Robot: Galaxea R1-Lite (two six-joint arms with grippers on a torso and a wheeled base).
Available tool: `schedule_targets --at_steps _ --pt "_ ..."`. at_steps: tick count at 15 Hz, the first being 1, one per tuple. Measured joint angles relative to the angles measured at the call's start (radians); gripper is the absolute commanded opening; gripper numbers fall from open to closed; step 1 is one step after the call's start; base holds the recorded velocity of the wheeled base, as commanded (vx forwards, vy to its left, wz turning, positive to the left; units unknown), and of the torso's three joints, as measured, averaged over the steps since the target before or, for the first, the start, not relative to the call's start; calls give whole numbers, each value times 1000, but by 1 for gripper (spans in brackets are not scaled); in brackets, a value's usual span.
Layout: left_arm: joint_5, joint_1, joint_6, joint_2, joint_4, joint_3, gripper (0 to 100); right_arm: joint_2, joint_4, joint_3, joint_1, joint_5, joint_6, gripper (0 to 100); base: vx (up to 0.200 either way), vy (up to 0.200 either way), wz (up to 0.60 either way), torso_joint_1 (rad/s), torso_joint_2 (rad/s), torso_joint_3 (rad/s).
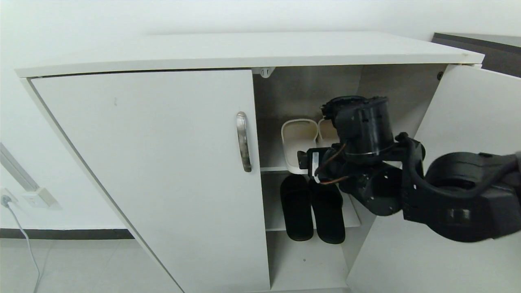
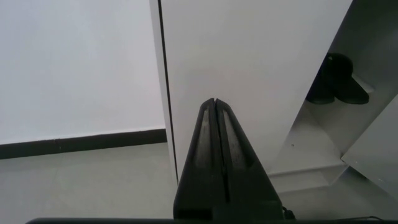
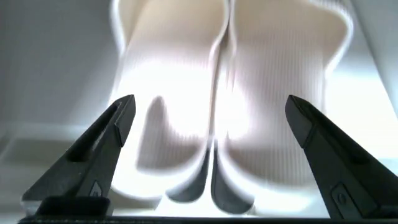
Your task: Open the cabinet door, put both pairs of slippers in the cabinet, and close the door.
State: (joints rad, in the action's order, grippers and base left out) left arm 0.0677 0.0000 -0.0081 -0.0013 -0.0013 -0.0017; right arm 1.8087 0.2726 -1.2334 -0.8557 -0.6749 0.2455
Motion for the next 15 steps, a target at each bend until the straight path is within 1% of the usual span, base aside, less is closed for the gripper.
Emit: schedule_targets --at_steps 1,2,3,5,15 --pt "0 0 0 0 0 0 0 -31 61 71 -16 2 -1 100 0 0 0 0 0 0" --pt "0 0 0 0 0 0 0 -57 119 132 -31 5 -5 0 0 0 0 0 0 0" --pt "0 0 1 0 0 0 0 -77 149 171 -44 15 -11 0 0 0 0 0 0 0" --pt "1 0 2 0 0 0 0 -100 153 202 -53 29 -14 0 0 0 0 0 0 0" --pt "1 0 3 0 0 0 0 -111 155 226 -74 22 -9 0 0 0 0 0 0 0"
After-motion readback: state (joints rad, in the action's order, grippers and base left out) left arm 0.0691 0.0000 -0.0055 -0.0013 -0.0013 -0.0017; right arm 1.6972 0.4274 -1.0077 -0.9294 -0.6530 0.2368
